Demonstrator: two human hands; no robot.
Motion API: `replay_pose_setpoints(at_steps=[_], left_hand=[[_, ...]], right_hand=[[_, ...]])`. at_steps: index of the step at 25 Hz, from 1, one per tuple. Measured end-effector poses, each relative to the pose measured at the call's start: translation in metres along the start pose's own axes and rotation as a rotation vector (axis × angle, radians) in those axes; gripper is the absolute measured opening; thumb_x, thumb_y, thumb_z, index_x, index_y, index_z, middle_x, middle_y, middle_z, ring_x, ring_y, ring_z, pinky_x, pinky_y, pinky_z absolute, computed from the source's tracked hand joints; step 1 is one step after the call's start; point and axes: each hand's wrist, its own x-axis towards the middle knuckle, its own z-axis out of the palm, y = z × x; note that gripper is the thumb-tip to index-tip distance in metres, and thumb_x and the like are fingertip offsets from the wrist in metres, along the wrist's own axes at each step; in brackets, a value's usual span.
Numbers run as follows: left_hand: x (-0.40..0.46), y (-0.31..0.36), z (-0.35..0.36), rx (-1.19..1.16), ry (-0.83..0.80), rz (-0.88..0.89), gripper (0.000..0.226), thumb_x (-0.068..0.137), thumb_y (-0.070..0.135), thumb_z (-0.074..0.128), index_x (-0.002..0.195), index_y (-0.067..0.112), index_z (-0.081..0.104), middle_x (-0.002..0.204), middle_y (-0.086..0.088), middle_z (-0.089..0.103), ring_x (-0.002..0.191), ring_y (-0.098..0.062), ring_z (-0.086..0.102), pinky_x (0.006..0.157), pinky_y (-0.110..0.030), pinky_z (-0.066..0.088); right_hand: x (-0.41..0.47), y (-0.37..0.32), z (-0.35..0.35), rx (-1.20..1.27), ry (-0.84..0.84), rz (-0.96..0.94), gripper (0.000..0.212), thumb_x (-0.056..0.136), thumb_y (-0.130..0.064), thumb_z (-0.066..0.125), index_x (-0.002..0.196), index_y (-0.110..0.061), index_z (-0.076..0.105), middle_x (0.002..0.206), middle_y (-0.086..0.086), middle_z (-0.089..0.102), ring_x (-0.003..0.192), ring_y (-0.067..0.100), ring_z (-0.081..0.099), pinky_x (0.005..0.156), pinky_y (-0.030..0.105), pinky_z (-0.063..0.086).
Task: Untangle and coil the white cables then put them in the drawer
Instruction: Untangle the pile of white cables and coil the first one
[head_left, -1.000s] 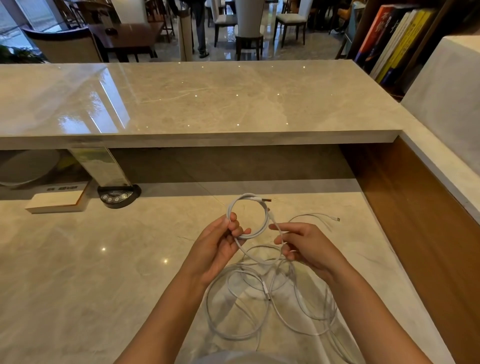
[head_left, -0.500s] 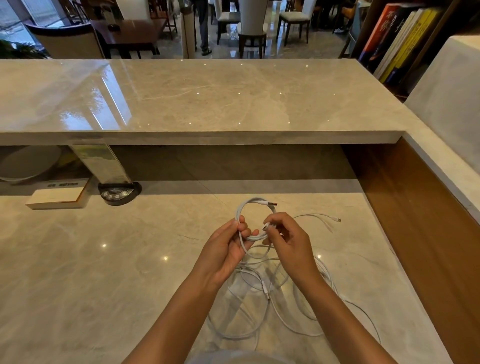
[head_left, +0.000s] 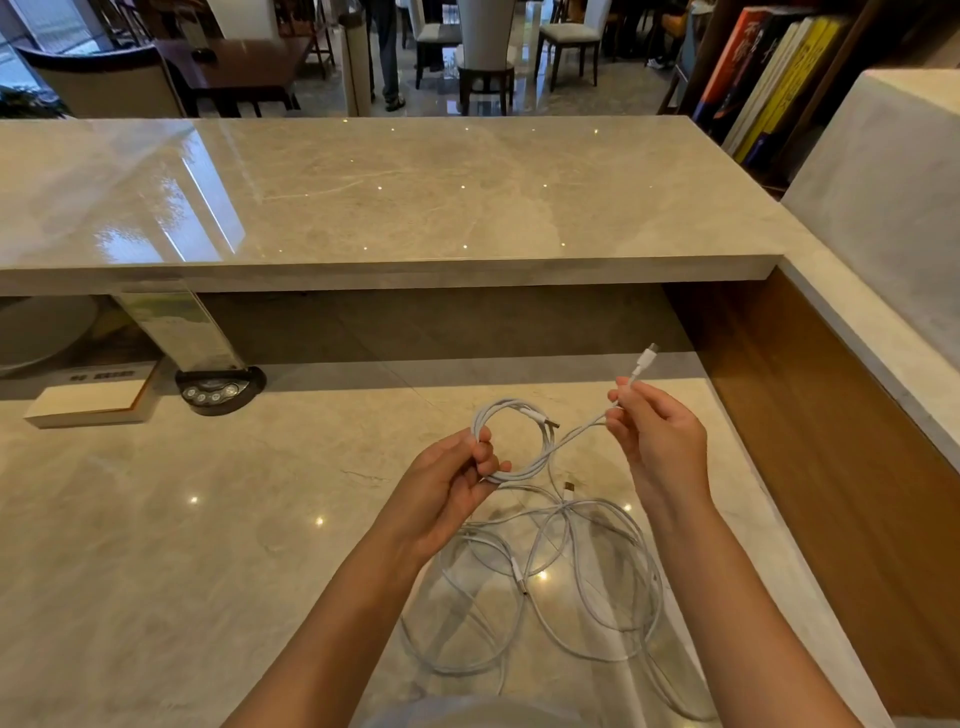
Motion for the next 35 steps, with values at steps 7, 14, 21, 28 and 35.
replay_pose_setpoints(at_steps=[7, 14, 21, 28, 35], left_hand=[[-0.003, 0.012, -0.001, 0.138, -0.059, -0.024, 0.019, 0.092, 0.005, 0.039, 0.084, 0.006, 0.057, 0.058, 0.001, 0.050, 0.053, -0.007, 0.050, 0.078, -0.026, 0.056], [-0.004, 0.014, -0.003, 0.128, -0.068, -0.011, 0.022, 0.094, 0.004, 0.037, 0.085, 0.006, 0.057, 0.059, 0.001, 0.050, 0.054, -0.008, 0.050, 0.079, -0.026, 0.056], [-0.007, 0.022, -0.002, 0.329, -0.208, -0.055, 0.010, 0.083, 0.011, 0.049, 0.084, 0.006, 0.057, 0.060, 0.002, 0.048, 0.054, -0.008, 0.046, 0.078, -0.025, 0.053], [-0.006, 0.017, -0.005, 0.226, -0.166, -0.121, 0.021, 0.091, 0.008, 0.046, 0.076, 0.005, 0.061, 0.060, -0.001, 0.047, 0.054, -0.008, 0.049, 0.075, -0.027, 0.057], [-0.005, 0.020, 0.003, 0.296, -0.080, -0.151, 0.020, 0.093, 0.008, 0.042, 0.082, 0.005, 0.058, 0.059, 0.000, 0.049, 0.053, -0.007, 0.049, 0.077, -0.028, 0.057]], right_hand=[[-0.004, -0.020, 0.012, -0.461, -0.353, -0.051, 0.018, 0.085, -0.013, 0.062, 0.102, -0.016, 0.067, 0.083, 0.001, 0.072, 0.055, 0.011, 0.059, 0.049, 0.021, 0.048], [0.003, -0.022, 0.022, -0.614, -0.374, -0.262, 0.021, 0.088, -0.005, 0.057, 0.105, -0.011, 0.069, 0.073, 0.005, 0.067, 0.051, 0.011, 0.055, 0.050, 0.018, 0.051], [0.017, -0.036, 0.027, -1.301, -0.911, -0.240, 0.023, 0.088, -0.005, 0.054, 0.098, -0.013, 0.073, 0.054, -0.011, 0.063, 0.038, 0.005, 0.045, 0.041, 0.014, 0.038], [0.013, -0.035, 0.036, -1.042, -1.009, -0.179, 0.025, 0.091, -0.007, 0.044, 0.097, -0.015, 0.066, 0.071, 0.004, 0.065, 0.054, 0.012, 0.053, 0.049, 0.021, 0.044], [0.001, -0.023, 0.045, -1.500, -0.916, -0.789, 0.021, 0.089, -0.034, 0.058, 0.108, -0.027, 0.056, 0.090, -0.002, 0.068, 0.071, 0.013, 0.057, 0.061, 0.026, 0.044]])
